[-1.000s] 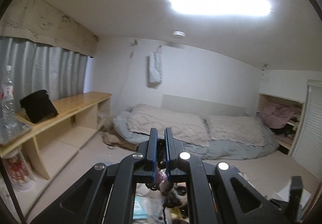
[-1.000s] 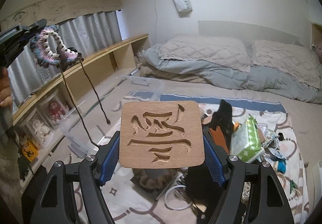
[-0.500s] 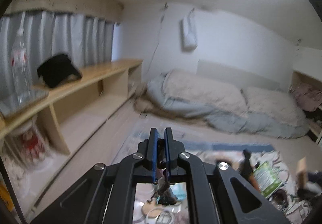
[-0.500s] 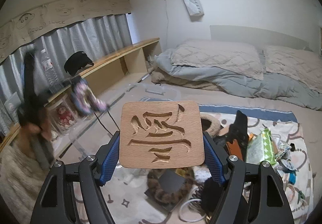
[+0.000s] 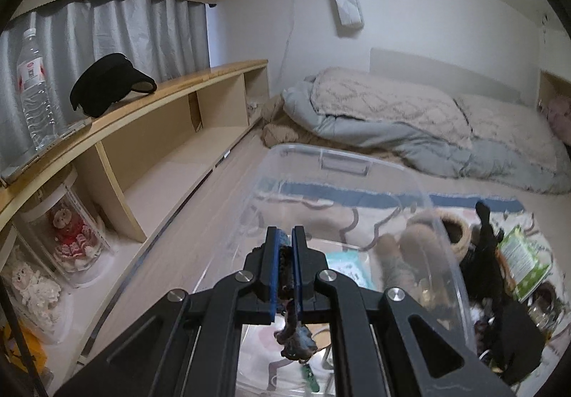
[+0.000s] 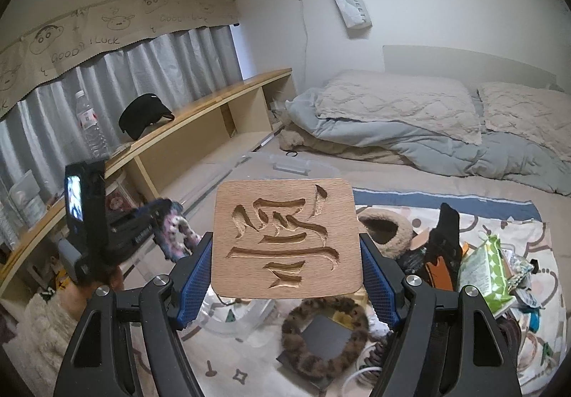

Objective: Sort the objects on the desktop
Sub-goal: 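Move the left tool with the crocheted strip over the clear box, then open the left tool to drop the crocheted strip into the box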

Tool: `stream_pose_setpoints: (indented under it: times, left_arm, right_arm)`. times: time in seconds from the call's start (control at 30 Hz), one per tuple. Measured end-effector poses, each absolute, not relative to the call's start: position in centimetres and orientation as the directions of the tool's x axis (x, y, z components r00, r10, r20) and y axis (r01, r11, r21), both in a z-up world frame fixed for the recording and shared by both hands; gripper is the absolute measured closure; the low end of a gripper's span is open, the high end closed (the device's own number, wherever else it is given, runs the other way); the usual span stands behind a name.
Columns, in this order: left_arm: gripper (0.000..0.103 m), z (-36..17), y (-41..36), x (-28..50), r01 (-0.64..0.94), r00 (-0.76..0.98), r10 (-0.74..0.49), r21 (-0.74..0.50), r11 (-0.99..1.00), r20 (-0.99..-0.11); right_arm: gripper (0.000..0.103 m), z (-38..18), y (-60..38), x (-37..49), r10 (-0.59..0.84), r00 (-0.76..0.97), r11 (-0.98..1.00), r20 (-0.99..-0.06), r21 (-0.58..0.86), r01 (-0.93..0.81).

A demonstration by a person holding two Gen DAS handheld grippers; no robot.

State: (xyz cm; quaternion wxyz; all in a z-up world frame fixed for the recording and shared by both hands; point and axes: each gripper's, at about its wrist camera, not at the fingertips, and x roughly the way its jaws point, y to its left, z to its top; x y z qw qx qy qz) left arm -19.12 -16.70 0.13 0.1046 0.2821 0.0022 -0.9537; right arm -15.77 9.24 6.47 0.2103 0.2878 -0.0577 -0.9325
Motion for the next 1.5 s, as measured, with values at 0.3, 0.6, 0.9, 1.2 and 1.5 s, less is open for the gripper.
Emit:
stream_pose_setpoints:
  times: [0.3,0.6,0.9,1.2,1.5]
  left_arm:
    - [0.095,-2.5,-16.7,-20.6,0.191,-0.745,-0.189,0.068,-0.979,-0.640]
    - [0.095,-5.2,-17.1,-21.6,0.145,-0.653,-0.153,0.077,-0.987,-0.742]
    - [0.095,-6.6,-17.2,-22.1,0.124,-0.575,-0.125,0.065,-0.990,-0.809]
    - [0.038,-5.3,-17.0,-20.9,0.113,-0.627,-0.109,0.048,-0.992,-0.771]
    - [0.037,-1.9,-16.6,-16.8,0.103,-0.731,-0.086,0.014,-0.995,-0.677]
  right_arm:
    - [0.026,6.5,7.0,-17.2,-0.445,-0.738,-0.895,-0.508,0.245,0.371]
    - [0.026,5.5,4.7,-18.9,-0.459,-0.713,-0.888,-0.530,0.251,0.385]
    - [0.026,4.7,2.8,-20.0,-0.463,-0.693,-0.885,-0.552,0.248,0.394]
    - [0.026,3.9,1.7,-20.6,-0.461,-0.674,-0.884,-0.577,0.232,0.406]
    - [0.026,2.5,-0.2,-22.7,-0.457,-0.638,-0.880,-0.620,0.209,0.427]
